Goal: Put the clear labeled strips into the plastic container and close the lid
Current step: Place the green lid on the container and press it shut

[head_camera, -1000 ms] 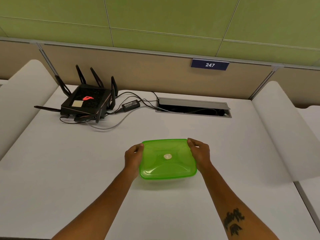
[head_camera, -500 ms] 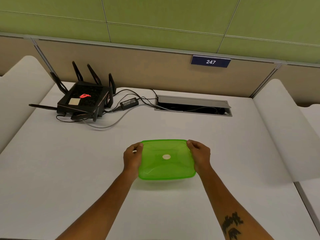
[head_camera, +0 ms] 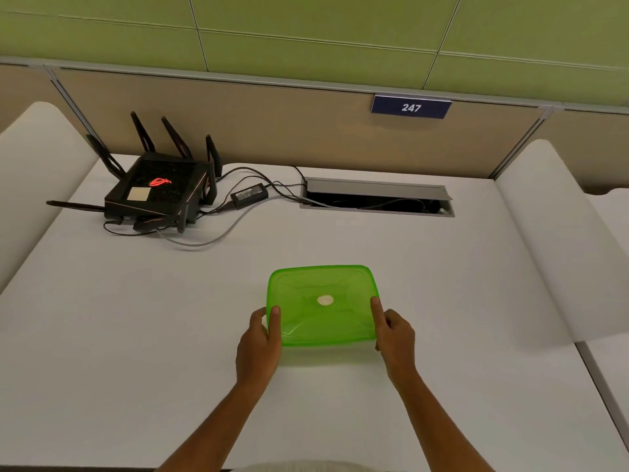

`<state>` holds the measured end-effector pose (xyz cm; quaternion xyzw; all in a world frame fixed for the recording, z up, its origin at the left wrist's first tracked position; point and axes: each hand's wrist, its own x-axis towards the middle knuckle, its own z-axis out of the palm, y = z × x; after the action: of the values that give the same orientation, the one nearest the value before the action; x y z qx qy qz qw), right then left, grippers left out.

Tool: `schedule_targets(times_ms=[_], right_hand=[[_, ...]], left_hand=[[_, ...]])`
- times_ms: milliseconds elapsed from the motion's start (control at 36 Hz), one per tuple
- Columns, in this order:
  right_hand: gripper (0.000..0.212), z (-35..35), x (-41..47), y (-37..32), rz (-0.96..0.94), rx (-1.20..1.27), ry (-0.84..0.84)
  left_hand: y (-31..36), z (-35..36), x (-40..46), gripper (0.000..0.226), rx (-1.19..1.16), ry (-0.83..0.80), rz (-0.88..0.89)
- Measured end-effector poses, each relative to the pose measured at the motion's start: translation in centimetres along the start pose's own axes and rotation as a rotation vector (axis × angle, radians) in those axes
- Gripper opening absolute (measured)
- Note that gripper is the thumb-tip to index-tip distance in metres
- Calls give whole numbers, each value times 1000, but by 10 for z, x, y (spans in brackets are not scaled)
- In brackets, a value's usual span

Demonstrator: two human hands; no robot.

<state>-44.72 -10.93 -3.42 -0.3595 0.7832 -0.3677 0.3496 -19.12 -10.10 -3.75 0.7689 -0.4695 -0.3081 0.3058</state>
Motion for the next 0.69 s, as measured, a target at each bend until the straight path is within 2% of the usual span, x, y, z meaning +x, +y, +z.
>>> schedule_targets(times_ms=[167,250,361,694], right_hand=[[69,5,-3,3,6,251,-40],[69,8,-5,4,14,296,-33],[71,7,-6,8,4,335,-51],[71,6,-6,9,13,352,-64]], left_hand=[[-1,10,-7,51,-261,9,-42],[3,11,-12,42,-335,31,-76],[6,11,-19,33,-427,35,-97],[4,13,-16,35,-550,-3,-133]])
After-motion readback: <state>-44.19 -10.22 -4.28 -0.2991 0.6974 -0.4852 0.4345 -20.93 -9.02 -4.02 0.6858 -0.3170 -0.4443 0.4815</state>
